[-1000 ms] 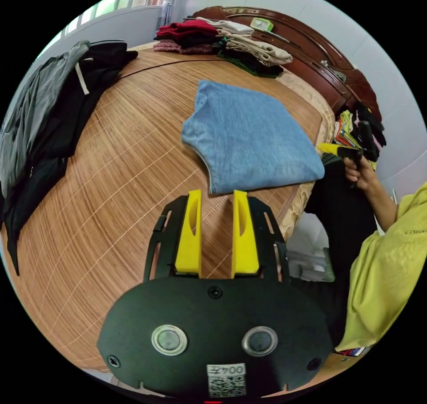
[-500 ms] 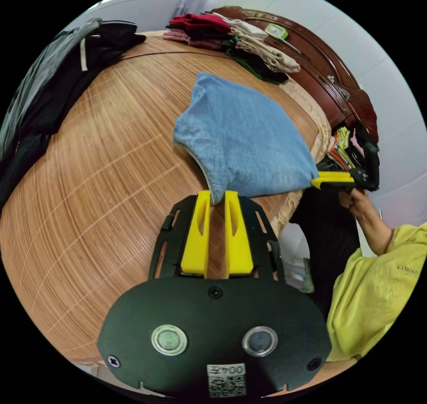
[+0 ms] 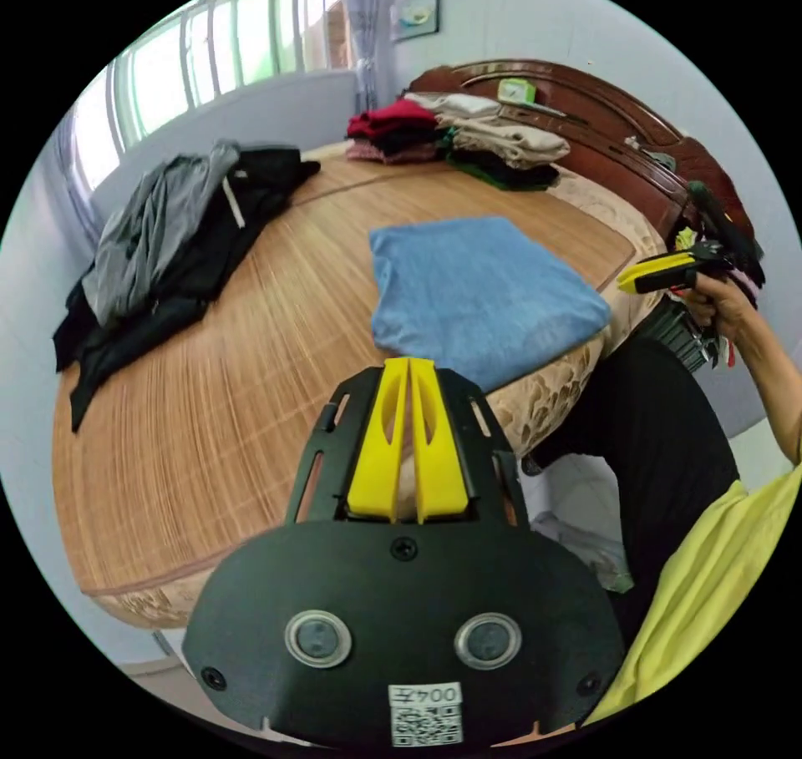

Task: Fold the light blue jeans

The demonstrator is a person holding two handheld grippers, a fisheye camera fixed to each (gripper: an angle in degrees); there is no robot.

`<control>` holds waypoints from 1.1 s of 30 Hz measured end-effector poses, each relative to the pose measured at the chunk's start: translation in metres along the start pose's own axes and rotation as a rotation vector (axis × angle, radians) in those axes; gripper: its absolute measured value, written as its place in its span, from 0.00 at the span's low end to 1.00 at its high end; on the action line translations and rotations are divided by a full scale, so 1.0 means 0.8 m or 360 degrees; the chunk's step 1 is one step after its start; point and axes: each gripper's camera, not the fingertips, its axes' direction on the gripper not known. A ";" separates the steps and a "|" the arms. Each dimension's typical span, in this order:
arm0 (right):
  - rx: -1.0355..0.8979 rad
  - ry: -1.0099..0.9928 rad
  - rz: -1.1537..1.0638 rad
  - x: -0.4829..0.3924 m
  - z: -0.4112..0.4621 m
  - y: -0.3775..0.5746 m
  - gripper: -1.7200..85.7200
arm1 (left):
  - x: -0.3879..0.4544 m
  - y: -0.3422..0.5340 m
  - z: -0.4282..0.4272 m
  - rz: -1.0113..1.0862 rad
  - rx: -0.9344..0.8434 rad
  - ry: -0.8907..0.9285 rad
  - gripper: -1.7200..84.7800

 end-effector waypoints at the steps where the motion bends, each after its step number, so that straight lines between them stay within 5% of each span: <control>1: 0.0014 -0.0015 -0.0047 -0.012 0.000 -0.007 0.13 | 0.014 -0.015 -0.002 0.0034 -0.0008 -0.0004 0.03; 8: -0.0235 0.0298 -0.0300 -0.059 0.038 -0.037 0.13 | 0.076 -0.056 0.070 0.0256 -0.0418 -0.0112 0.04; 18: -0.0244 0.0186 -0.0285 -0.045 -0.016 -0.051 0.13 | 0.068 -0.037 0.009 0.0112 -0.0361 0.0020 0.06; 22: -0.0020 0.0087 -0.0263 -0.028 -0.062 -0.072 0.15 | 0.037 -0.059 -0.043 -0.0006 -0.0105 0.0146 0.10; 25: 0.0031 0.0105 -0.0283 -0.033 -0.065 -0.102 0.17 | 0.040 -0.082 -0.016 0.0030 -0.0209 0.0048 0.13; 28: -0.0256 0.0228 -0.0284 -0.026 -0.032 -0.127 0.18 | 0.020 -0.067 0.034 -0.0028 -0.0391 -0.0007 0.16; 33: -0.0225 -0.0030 -0.0205 0.012 -0.056 -0.139 0.18 | -0.049 -0.009 0.036 -0.0431 -0.0298 0.0378 0.19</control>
